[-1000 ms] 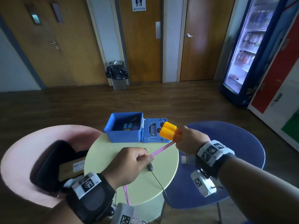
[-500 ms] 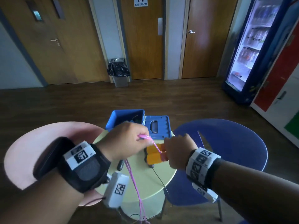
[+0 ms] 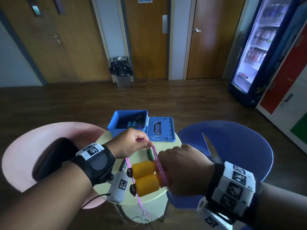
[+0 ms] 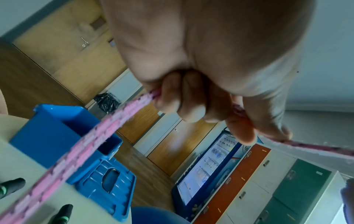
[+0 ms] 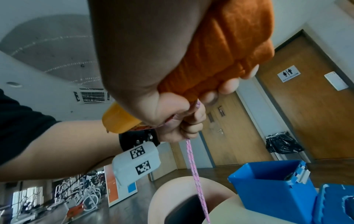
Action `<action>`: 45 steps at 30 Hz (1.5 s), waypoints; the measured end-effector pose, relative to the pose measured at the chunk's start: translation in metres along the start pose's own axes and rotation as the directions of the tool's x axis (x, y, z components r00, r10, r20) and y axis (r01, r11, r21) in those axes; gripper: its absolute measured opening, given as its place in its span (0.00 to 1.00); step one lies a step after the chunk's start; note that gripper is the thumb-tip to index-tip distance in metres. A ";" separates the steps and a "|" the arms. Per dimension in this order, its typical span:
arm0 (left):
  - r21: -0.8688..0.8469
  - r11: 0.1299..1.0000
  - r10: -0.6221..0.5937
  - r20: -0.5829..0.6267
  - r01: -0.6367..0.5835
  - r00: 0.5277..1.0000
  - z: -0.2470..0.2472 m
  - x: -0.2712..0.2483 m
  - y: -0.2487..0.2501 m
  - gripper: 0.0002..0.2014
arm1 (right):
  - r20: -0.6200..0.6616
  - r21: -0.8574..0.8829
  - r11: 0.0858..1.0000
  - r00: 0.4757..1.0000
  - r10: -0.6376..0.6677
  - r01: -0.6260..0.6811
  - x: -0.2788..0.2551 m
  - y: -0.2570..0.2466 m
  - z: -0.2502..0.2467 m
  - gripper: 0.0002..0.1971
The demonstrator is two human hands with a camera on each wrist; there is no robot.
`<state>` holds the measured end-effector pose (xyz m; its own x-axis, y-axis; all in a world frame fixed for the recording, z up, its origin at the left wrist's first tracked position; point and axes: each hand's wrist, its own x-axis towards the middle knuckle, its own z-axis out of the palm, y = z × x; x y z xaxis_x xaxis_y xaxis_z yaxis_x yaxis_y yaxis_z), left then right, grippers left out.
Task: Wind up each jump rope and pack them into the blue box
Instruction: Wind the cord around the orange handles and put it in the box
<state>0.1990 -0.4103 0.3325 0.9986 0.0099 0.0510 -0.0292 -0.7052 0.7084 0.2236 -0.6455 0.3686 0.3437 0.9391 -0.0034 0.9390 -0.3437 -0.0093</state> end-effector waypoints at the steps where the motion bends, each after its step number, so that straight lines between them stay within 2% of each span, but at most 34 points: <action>1: -0.016 1.000 0.015 -0.017 -0.015 1.000 -0.001 0.001 -0.001 0.13 | -0.002 0.005 1.000 1.000 0.011 -0.011 -0.001 0.001 -0.001 0.10; 5: -0.012 0.994 0.109 -0.125 -0.111 0.986 -0.018 0.005 0.007 0.19 | 0.031 -0.028 0.997 0.997 0.067 -0.066 0.002 0.011 0.003 0.10; 8: 0.055 0.984 0.180 -0.198 -0.172 0.964 -0.035 -0.002 0.035 0.17 | 0.047 -0.092 0.982 0.984 0.170 -0.165 0.009 0.027 0.018 0.08; 11: 0.227 0.934 0.307 -0.123 -0.275 0.944 -0.031 -0.025 0.075 0.17 | 0.063 -0.132 0.939 0.943 0.328 -0.318 0.021 0.056 0.030 0.09; 13: 0.346 0.884 0.350 -0.048 -0.313 0.935 -0.021 -0.040 0.094 0.18 | 0.062 -0.170 0.925 0.933 0.354 -0.340 0.027 0.069 0.031 0.08; 16: 0.308 0.915 0.304 -0.103 -0.261 0.947 -0.025 -0.039 0.094 0.17 | 0.075 -0.201 0.942 0.955 0.288 -0.269 0.031 0.064 0.033 0.06; 20: 0.219 0.958 0.228 -0.178 -0.188 0.957 -0.038 -0.021 0.077 0.15 | 0.086 -0.187 0.975 0.987 0.136 -0.118 0.027 0.034 0.033 0.07; 25: 0.125 0.981 0.170 -0.193 -0.147 0.966 -0.041 -0.013 0.058 0.15 | 0.031 -0.059 0.998 0.999 -0.008 0.010 0.012 0.002 0.011 0.09; 29: 0.012 0.988 0.154 -0.208 -0.155 0.966 -0.044 -0.014 0.053 0.13 | -0.102 0.034 0.999 0.995 -0.017 0.021 -0.003 -0.004 -0.016 0.11; 35: -0.041 0.979 0.185 -0.237 -0.200 0.954 -0.037 -0.014 0.065 0.12 | -0.278 0.108 0.994 0.960 0.030 0.000 -0.019 -0.011 -0.047 0.13; 37: -0.170 0.972 0.115 -0.250 -0.160 0.961 -0.031 -0.010 0.061 0.13 | -0.336 0.121 0.992 0.939 0.078 -0.040 -0.021 -0.009 -0.057 0.14; 39: -0.359 0.933 -0.051 -0.152 -0.007 0.987 -0.017 -0.009 0.046 0.11 | -0.373 0.154 0.986 0.920 0.123 -0.070 -0.021 -0.005 -0.061 0.14; 42: -0.430 0.879 -0.271 -0.092 0.207 0.958 0.023 -0.017 0.022 0.04 | -0.385 0.185 0.974 0.903 0.193 -0.129 -0.019 -0.003 -0.063 0.14; 44: -0.414 0.869 -0.348 -0.125 0.270 0.929 0.050 -0.024 0.032 0.14 | -0.374 0.214 0.961 0.894 0.247 -0.176 -0.015 -0.001 -0.059 0.14; 45: -0.452 0.856 -0.346 -0.139 0.252 0.928 0.060 -0.027 0.045 0.15 | -0.373 0.225 0.954 0.887 0.272 -0.198 -0.013 0.000 -0.056 0.13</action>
<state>0.1730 -0.4852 0.3209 0.9307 0.3517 -0.1005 0.2074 -0.2809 0.9370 0.2200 -0.6574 0.4247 0.5642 0.7391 0.3679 0.8254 -0.5139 -0.2336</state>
